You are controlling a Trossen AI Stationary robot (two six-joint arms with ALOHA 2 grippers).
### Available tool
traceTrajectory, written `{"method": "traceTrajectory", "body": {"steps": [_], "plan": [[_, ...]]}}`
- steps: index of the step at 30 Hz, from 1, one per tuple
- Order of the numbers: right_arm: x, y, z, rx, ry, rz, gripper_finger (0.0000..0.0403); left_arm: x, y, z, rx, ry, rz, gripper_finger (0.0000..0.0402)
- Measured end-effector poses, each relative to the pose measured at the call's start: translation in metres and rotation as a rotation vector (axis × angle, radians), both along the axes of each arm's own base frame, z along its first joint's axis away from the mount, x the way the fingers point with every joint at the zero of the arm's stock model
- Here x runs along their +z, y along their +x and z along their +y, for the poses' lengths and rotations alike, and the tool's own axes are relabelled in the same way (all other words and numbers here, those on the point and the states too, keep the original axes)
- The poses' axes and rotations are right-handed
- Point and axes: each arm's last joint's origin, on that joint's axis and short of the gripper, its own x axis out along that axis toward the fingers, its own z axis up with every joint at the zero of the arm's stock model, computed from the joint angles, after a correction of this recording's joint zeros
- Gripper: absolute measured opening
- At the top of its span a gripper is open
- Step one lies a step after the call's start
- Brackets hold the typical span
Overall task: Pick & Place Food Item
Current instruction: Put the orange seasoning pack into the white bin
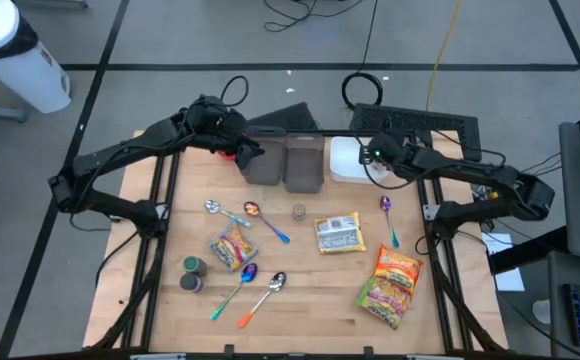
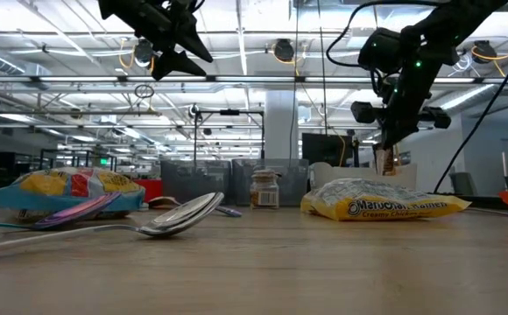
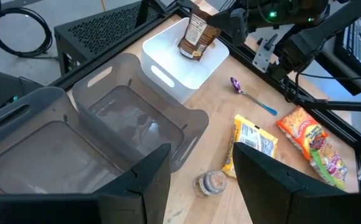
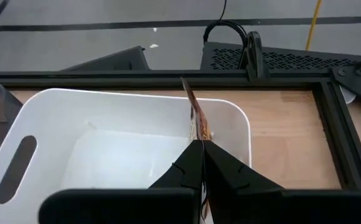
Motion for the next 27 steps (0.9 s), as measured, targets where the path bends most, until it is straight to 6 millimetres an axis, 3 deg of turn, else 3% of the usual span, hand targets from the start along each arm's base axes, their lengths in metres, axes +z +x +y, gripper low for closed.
{"method": "traceTrajectory", "body": {"steps": [27], "plan": [[-0.003, -0.0053, -0.008, -0.029, 0.029, 0.005, 0.0, 0.0001, 0.0, -0.0001, 0.0, -0.005, -0.002, 0.0182]]}}
